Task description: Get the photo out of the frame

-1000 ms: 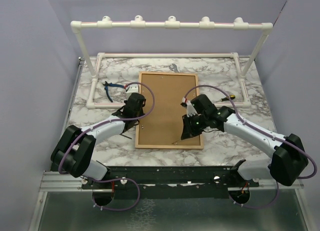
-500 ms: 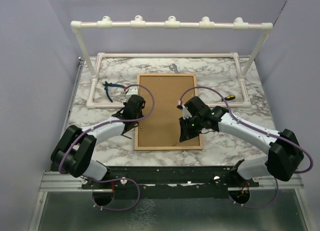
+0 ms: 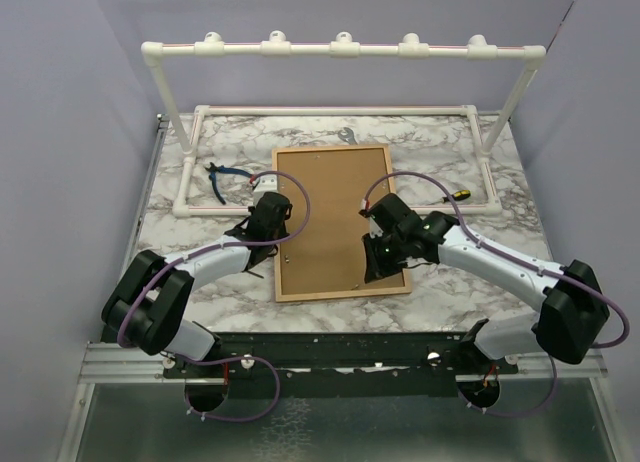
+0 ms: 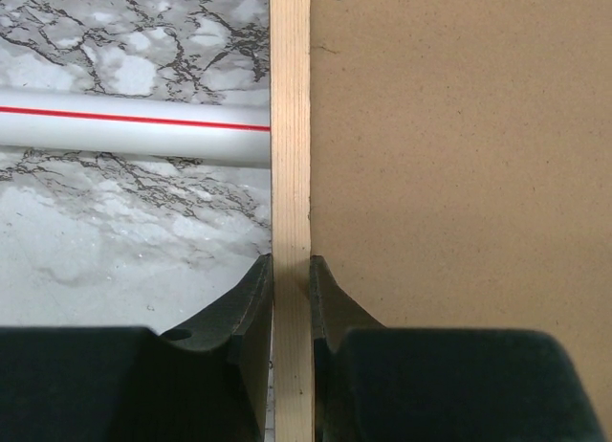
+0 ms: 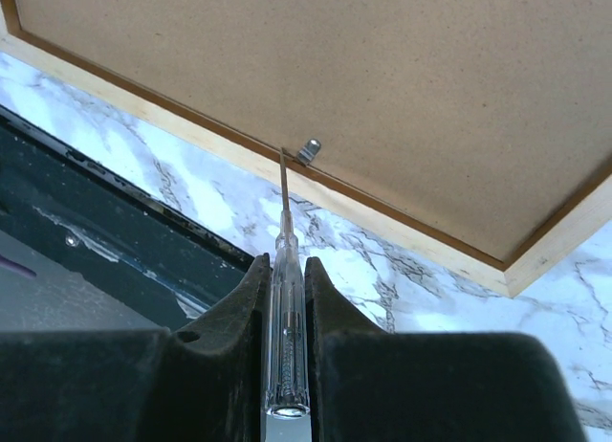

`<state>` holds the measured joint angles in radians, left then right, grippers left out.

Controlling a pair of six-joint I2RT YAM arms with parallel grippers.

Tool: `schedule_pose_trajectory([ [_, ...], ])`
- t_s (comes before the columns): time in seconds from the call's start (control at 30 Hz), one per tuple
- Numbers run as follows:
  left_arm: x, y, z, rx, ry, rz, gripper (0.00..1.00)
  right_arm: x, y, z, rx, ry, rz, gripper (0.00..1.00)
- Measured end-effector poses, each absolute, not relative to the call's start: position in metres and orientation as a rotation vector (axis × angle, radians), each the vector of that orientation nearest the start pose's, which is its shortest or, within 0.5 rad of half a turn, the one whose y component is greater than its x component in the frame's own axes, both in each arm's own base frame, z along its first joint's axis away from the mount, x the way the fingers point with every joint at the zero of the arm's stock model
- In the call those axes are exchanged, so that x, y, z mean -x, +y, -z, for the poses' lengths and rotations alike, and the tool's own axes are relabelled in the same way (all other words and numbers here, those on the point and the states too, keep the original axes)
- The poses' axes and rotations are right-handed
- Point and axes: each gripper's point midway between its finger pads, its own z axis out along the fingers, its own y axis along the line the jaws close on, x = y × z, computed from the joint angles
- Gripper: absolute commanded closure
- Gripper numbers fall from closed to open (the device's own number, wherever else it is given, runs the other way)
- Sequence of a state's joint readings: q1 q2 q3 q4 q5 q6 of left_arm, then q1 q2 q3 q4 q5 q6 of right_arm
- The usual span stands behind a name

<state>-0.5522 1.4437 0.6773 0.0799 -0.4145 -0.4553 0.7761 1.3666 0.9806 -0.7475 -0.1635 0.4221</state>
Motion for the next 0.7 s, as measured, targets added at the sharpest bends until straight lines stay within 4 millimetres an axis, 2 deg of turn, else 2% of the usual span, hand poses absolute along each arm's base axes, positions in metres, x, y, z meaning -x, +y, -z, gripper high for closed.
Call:
schedule_pose_trajectory([
  [0.7,-0.343,-0.147,-0.066,0.083,2.184,0.085,1.0,-0.172,0.205,-0.103,0.481,2.795,-0.36,0.99],
])
